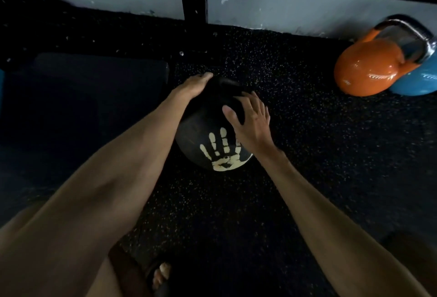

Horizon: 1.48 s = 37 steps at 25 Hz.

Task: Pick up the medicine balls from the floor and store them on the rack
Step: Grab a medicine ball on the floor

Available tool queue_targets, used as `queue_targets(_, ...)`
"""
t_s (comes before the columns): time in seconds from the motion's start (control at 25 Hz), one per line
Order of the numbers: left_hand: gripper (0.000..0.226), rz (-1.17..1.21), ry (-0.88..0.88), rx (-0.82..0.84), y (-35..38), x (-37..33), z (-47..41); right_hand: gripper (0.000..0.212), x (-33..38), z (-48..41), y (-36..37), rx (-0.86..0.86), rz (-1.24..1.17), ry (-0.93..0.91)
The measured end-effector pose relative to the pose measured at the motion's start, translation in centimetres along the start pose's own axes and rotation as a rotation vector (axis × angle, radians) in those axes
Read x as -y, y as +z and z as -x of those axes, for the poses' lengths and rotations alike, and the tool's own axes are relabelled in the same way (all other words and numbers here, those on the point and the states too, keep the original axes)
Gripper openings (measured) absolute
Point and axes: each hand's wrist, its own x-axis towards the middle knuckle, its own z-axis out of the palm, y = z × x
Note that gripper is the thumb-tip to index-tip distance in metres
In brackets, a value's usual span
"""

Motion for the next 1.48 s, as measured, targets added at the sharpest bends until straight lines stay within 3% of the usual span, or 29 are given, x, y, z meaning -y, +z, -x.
queue_targets(0.24,0.052,0.081,-0.007,-0.243,-3.1,3.0,-0.8,0.063,3.4,-7.5,1.7,-0.027,0.104,0.023)
queue_targets(0.44,0.082,0.068,0.135,-0.388,0.8,5.1,4.9,0.057,7.1,-14.2,2.5,-0.034,0.071,0.114)
queue_targets(0.68,0.086,0.027,0.118,-0.334,-1.2,3.1,1.0,0.023,6.7,-17.4,2.1,-0.192,-0.090,0.047)
queue_targets(0.92,0.077,-0.010,0.061,-0.293,-5.6,-0.4,-4.4,0.063,2.3,-9.9,5.2,-0.138,-0.020,0.042)
queue_targets(1.16,0.061,-0.001,0.081,-0.397,-8.2,1.6,-5.2,0.063,6.1,-13.3,5.7,-0.038,0.118,0.056)
queue_targets(1.32,0.047,-0.206,0.341,-0.616,-6.1,3.9,-0.7,0.066,8.2,-12.8,5.9,0.069,0.150,0.056)
queue_targets(1.48,0.047,-0.318,0.322,-0.473,-6.4,3.6,0.8,0.073,8.3,-11.6,2.9,0.195,0.098,0.011)
